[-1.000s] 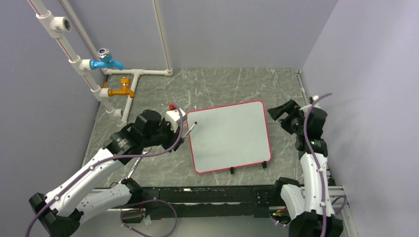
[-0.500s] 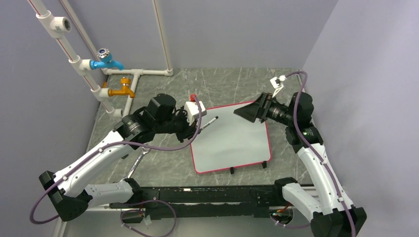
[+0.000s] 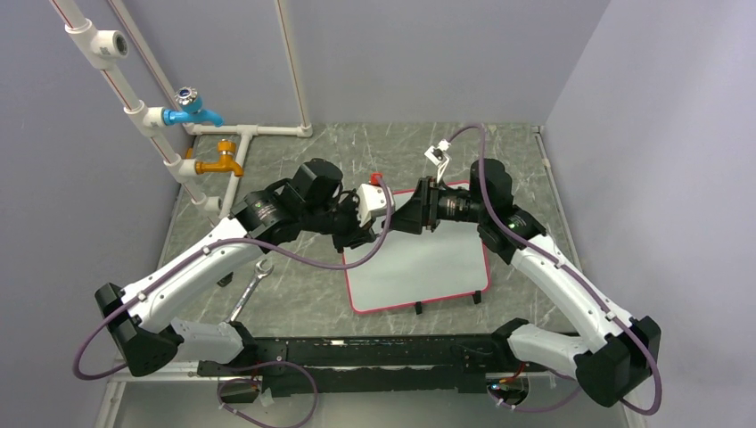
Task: Write a sentence on the whiteboard
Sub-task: Pass from the left arm to the right
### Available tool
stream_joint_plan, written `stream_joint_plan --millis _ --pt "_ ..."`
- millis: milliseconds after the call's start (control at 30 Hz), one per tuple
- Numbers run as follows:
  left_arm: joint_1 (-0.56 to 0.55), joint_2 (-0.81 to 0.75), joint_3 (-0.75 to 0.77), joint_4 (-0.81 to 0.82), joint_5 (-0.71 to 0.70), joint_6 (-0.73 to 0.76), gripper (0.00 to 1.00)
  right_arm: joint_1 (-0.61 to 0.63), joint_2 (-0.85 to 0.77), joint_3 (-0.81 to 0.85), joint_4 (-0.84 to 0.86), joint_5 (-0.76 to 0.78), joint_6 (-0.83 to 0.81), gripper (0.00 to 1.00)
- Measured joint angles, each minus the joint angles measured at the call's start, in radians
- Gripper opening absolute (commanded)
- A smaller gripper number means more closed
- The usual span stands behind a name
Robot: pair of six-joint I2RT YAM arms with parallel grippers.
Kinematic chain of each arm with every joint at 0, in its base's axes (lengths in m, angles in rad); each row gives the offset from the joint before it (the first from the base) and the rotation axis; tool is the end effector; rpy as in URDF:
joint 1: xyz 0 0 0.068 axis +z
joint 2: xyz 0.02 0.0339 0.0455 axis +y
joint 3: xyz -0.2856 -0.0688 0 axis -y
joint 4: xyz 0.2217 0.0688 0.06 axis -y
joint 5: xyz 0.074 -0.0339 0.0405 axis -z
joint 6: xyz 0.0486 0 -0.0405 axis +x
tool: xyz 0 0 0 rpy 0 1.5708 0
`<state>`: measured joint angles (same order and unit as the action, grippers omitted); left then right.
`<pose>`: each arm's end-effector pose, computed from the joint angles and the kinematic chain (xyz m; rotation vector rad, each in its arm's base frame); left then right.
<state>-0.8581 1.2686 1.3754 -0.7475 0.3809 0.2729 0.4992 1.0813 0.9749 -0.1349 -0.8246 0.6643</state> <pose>0.1462 -0.1968 0.3982 1.3886 1.7821 -0.7405 0.1729 0.1349 0.3761 -0.4964 1.9629 1.5247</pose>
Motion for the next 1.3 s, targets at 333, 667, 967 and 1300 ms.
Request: stream_joint_plan --millis 333,667,967,1300 --pt "-0.003 0.006 0.003 -0.008 -0.003 0.022 0.0 0.058 0.065 0.008 -0.052 0.055 -0.037 0.47" --pt "-0.004 0.006 0.003 -0.009 -0.01 0.034 0.0 0.077 0.094 0.018 -0.086 0.068 -0.058 0.41" --pt "-0.02 -0.004 -0.026 -0.005 -0.055 0.064 0.0 0.085 0.127 0.051 -0.11 0.064 -0.078 0.31" --pt "-0.023 -0.05 -0.069 0.002 -0.121 0.085 0.0 0.087 0.136 0.062 -0.146 0.021 -0.108 0.31"
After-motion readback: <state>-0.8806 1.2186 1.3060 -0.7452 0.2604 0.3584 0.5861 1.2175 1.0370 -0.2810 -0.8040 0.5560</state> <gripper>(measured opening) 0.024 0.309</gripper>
